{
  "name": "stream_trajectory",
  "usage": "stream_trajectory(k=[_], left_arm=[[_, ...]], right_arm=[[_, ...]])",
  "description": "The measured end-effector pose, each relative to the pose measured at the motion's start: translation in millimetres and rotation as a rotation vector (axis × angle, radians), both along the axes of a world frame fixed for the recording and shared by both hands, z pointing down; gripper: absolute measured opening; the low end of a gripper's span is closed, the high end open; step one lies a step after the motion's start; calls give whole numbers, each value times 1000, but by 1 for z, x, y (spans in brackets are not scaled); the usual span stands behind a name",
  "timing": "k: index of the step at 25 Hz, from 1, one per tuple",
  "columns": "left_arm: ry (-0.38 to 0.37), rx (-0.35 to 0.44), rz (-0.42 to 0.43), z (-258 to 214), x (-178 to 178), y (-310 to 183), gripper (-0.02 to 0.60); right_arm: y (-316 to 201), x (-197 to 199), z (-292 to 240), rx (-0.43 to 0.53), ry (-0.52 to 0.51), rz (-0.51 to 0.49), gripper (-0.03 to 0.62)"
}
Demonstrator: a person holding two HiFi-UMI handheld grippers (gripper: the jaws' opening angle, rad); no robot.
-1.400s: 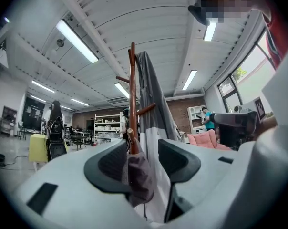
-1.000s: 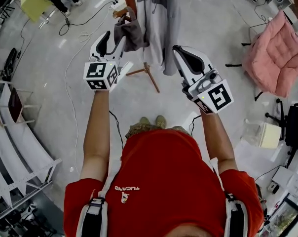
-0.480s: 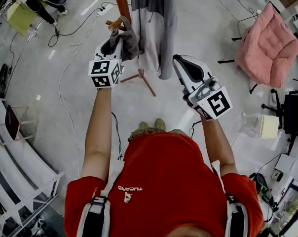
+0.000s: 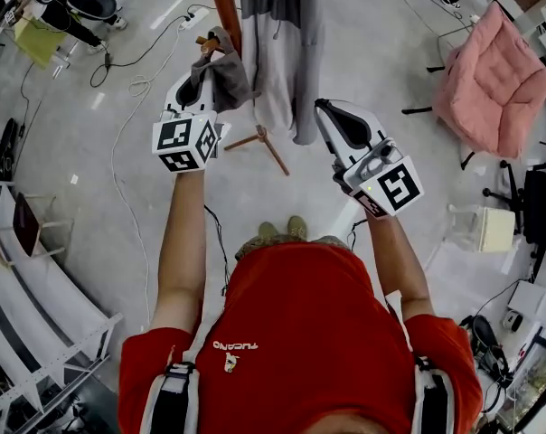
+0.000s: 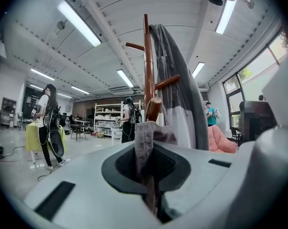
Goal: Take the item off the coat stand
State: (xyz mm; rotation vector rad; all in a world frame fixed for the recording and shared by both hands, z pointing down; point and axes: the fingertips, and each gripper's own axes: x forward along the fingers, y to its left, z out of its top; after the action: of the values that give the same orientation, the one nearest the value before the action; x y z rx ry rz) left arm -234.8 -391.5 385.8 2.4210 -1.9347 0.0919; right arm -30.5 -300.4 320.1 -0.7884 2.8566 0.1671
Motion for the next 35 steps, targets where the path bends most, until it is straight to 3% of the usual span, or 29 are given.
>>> stream_trajectory(k=[12,23,35], left_arm=[[-44,53,-38,-47,-3,59,20],[15,84,25,-71,19,130,20],[89,80,49,-74,27,161,20]], right_arm=[[21,-11,-10,14,-53,-61,25],[35,-13,-14,14,-91,-88,25],[48,-5,-17,21,-97,-57,23]])
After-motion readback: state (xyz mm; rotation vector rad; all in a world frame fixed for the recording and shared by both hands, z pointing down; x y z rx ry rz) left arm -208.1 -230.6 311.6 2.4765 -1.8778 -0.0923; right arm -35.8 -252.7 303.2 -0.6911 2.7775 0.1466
